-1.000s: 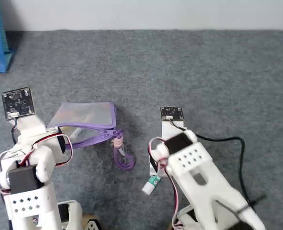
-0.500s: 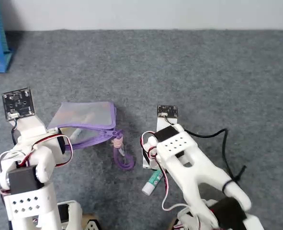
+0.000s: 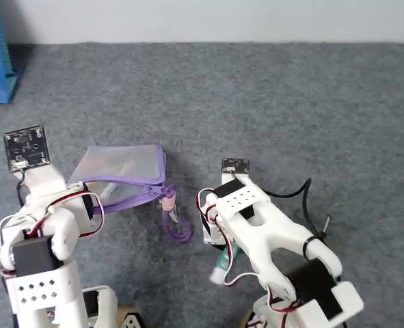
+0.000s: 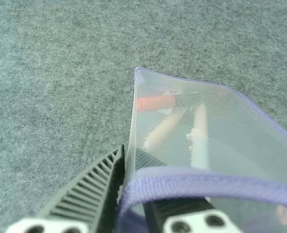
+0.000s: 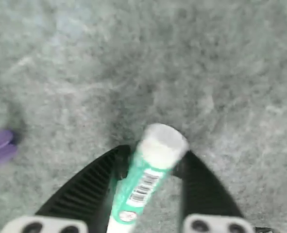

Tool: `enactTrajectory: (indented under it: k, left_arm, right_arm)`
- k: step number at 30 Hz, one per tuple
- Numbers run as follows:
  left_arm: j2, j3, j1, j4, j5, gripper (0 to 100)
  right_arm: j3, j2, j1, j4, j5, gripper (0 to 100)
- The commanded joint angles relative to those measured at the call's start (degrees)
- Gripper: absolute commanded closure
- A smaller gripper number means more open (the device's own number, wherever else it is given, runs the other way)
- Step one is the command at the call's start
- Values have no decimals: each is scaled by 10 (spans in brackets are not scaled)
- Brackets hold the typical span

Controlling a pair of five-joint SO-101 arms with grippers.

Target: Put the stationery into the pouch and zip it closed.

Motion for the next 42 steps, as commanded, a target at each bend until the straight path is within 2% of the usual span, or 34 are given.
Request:
enactTrajectory:
  k: [1,5,9,12,16,24,32,37,42]
  left_arm:
    - [2,-6,-2,-18,2,988]
    - [2,-6,-2,-18,2,988]
    - [2,-6,-2,-18,2,988]
    - [2,0,-2,-24,2,988]
    - [2,13,-2,-40,2,988]
    - [3,5,11,-40,2,988]
    - [6,-55,56,-10,4,988]
    - [6,-129,84,39,14,988]
    - [7,-158,114,45,22,988]
  right_arm:
    - [-23,-5,4,-5,0,935]
    - [-25,-6,5,-5,0,995]
    - [-36,-7,29,-6,3,991]
    - [-42,-39,59,-5,33,990]
    - [-38,-151,80,2,71,990]
    - [-38,-450,75,9,149,991]
    - [-38,-632,-10,-41,200,991]
    - [-38,-693,-46,-90,206,991]
    - [-38,-724,-73,-156,206,991]
